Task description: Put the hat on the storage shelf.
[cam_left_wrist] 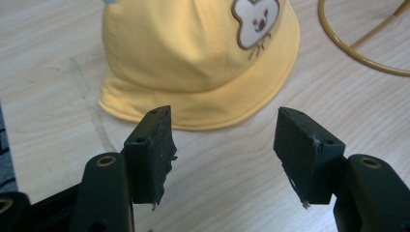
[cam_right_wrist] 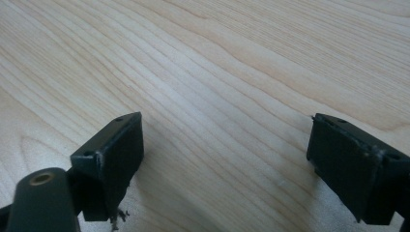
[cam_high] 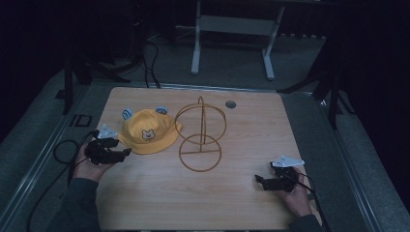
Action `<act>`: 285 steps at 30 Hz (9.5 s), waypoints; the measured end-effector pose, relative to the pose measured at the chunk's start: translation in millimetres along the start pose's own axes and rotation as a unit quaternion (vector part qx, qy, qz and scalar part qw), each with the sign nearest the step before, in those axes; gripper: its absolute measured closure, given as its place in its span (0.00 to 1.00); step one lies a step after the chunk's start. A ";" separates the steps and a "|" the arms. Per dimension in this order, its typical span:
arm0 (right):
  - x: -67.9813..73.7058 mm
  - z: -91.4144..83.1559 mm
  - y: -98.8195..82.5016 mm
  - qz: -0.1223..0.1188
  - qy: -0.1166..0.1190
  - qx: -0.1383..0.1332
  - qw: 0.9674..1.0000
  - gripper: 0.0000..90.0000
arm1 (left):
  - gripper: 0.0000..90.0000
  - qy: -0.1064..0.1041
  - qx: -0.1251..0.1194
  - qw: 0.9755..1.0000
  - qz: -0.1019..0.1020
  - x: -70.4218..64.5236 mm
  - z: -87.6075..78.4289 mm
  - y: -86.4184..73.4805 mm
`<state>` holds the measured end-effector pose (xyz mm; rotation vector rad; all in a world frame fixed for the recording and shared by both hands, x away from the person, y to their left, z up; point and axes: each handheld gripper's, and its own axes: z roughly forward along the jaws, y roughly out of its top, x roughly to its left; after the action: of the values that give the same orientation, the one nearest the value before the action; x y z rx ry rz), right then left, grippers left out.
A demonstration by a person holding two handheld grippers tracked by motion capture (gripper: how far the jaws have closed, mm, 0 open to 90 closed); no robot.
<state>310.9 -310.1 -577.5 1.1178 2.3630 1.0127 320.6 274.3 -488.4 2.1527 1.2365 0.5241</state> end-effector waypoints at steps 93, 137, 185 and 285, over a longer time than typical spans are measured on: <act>1.5 -2.2 -2.2 0.008 -0.007 -0.001 1.000 0.15 | 0.51 -0.022 0.126 0.989 0.077 34.7 21.2 159.9; 1.3 -2.4 -2.4 0.006 -0.007 -0.001 1.000 0.15 | 0.94 -0.049 0.188 0.973 0.125 18.2 65.4 163.3; 1.4 -2.7 -2.6 0.007 -0.007 0.000 1.000 0.15 | 0.94 -0.065 0.090 0.987 0.113 37.7 -22.3 177.2; 1.7 -3.1 -2.7 0.008 -0.006 -0.001 1.000 0.15 | 0.94 -0.133 -0.010 0.979 0.152 38.1 -105.4 182.3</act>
<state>306.6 -311.4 -577.4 1.1401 2.3457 1.0109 392.4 267.9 -286.9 2.3188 0.7609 0.3538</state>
